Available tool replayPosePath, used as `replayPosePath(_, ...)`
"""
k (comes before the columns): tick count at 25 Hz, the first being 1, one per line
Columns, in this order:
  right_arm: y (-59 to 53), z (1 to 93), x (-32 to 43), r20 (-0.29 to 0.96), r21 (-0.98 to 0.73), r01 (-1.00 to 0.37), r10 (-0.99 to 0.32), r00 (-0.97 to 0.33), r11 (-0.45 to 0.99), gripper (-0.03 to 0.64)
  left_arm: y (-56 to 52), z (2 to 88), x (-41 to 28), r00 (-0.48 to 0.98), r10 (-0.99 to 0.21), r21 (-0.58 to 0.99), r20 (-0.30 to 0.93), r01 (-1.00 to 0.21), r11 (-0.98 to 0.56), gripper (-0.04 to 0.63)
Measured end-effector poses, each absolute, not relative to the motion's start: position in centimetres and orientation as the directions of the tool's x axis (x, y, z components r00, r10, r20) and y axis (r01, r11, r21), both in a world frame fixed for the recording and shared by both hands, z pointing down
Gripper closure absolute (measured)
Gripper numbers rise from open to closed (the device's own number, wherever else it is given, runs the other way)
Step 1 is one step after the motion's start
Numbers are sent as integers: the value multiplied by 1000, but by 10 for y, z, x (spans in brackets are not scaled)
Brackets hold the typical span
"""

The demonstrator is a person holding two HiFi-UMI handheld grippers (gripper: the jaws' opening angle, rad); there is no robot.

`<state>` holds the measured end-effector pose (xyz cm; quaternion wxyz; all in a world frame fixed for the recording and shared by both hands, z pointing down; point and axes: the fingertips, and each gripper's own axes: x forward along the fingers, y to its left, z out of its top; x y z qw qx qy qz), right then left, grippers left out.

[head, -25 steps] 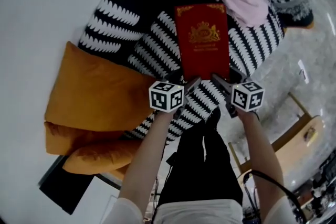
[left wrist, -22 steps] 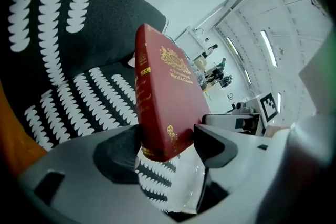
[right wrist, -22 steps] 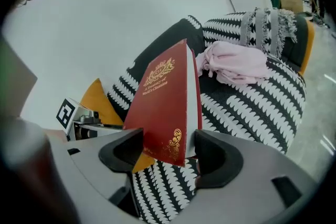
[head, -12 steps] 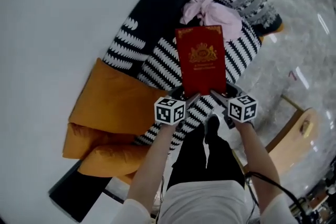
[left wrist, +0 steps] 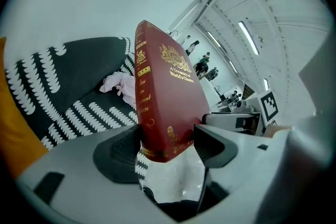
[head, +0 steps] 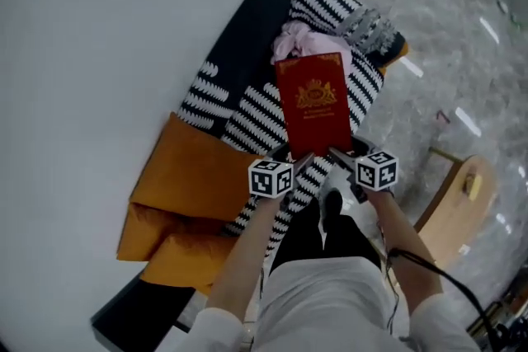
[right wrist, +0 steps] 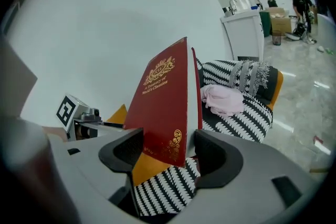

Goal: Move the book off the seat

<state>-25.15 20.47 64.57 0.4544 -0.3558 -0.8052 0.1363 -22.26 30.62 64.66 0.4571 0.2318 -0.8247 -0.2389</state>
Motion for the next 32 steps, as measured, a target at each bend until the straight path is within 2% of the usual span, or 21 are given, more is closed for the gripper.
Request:
replayPosePath(11,164,600,-220,620,-556,363,664,-418,748,293,269,599,-203,-397,-653,609,645,-249,753,281)
replayPosePath(32,26,558,-163,564,-571,152,520,-642,807,293,130,552,-180,-220,-736,563,640,-518,644,281)
